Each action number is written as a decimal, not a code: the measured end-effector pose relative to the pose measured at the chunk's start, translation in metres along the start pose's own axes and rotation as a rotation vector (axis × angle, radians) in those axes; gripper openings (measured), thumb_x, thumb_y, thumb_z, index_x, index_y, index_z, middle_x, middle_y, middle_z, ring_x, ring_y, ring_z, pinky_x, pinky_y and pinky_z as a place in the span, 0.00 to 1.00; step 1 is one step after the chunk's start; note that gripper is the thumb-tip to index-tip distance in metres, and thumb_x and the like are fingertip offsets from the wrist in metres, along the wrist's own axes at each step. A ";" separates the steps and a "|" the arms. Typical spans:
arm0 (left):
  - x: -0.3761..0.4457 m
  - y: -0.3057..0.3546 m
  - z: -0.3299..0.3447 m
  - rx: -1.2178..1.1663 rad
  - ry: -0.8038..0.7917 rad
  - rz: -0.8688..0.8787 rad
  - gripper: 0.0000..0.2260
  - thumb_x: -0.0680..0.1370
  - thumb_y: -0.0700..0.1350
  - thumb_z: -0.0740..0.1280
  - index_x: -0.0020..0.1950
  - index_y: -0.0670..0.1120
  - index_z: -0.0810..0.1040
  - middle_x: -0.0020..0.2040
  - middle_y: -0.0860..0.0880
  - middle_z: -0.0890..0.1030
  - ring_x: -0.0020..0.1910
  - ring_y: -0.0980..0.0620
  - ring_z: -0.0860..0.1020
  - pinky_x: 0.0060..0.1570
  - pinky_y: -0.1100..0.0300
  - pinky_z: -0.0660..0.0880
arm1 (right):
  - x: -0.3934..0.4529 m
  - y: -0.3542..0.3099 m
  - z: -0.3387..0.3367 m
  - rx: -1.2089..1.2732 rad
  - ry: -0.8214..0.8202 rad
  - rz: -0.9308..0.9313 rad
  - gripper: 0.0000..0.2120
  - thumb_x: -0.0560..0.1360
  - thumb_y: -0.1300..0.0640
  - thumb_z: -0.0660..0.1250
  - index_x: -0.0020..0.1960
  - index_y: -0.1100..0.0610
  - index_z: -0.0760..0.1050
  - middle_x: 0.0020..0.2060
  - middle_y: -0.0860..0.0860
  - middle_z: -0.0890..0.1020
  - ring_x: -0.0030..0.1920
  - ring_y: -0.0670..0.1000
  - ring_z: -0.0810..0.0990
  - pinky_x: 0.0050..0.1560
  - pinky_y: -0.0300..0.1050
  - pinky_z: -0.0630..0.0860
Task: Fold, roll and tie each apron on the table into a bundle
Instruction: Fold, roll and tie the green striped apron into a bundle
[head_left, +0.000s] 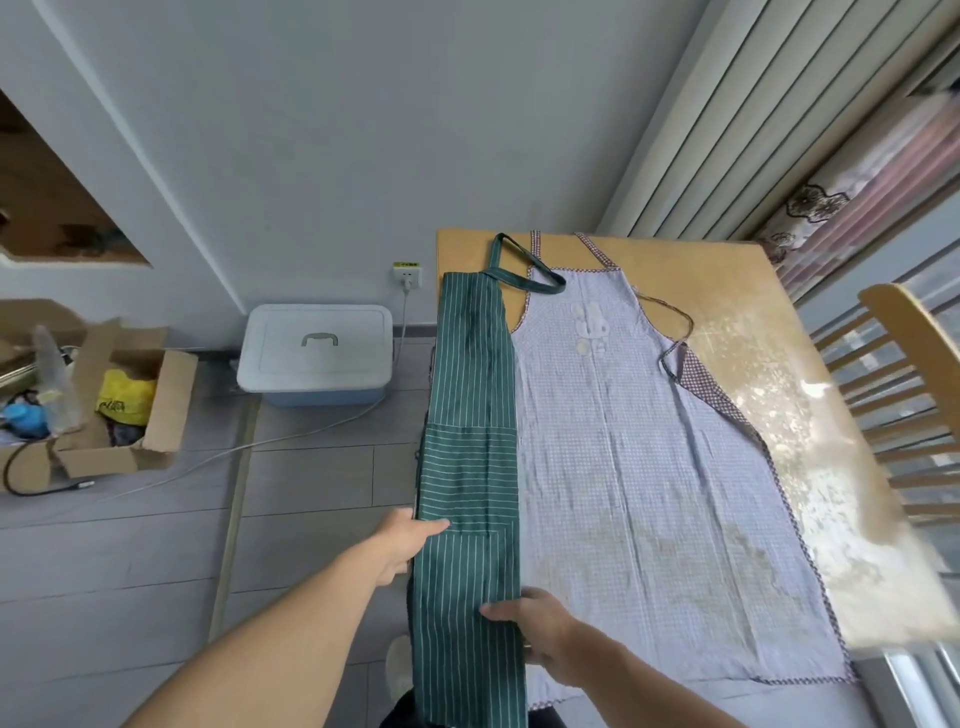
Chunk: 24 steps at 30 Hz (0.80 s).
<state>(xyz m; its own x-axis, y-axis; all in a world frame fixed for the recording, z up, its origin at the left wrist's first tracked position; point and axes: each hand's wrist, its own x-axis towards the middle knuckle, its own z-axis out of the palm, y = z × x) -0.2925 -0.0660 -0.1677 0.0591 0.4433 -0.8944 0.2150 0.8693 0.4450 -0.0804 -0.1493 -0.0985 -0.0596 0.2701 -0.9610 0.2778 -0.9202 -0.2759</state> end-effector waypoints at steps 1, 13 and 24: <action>-0.007 0.000 0.000 0.022 0.005 0.004 0.36 0.77 0.51 0.73 0.80 0.44 0.60 0.69 0.47 0.75 0.65 0.47 0.74 0.65 0.50 0.72 | -0.006 0.005 0.003 -0.069 -0.023 0.010 0.33 0.73 0.54 0.77 0.71 0.60 0.66 0.69 0.56 0.75 0.68 0.58 0.74 0.70 0.56 0.72; -0.065 0.045 0.036 -0.030 0.016 0.139 0.37 0.80 0.47 0.71 0.82 0.41 0.53 0.81 0.43 0.60 0.78 0.42 0.62 0.74 0.45 0.60 | -0.070 -0.014 -0.071 0.266 -0.096 -0.148 0.18 0.76 0.57 0.71 0.62 0.67 0.78 0.51 0.65 0.84 0.48 0.62 0.84 0.52 0.57 0.82; -0.089 0.035 0.172 -0.245 -0.090 -0.020 0.28 0.75 0.53 0.75 0.71 0.41 0.75 0.67 0.45 0.79 0.66 0.43 0.77 0.69 0.48 0.72 | -0.118 0.064 -0.188 0.372 -0.096 -0.154 0.15 0.80 0.58 0.67 0.57 0.71 0.79 0.44 0.65 0.82 0.39 0.62 0.84 0.37 0.52 0.82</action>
<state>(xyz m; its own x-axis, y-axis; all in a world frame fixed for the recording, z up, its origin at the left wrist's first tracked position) -0.1228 -0.1122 -0.0800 0.1465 0.4135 -0.8987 -0.0248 0.9097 0.4145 0.1249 -0.1861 0.0007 -0.1678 0.4015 -0.9003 -0.1059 -0.9154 -0.3885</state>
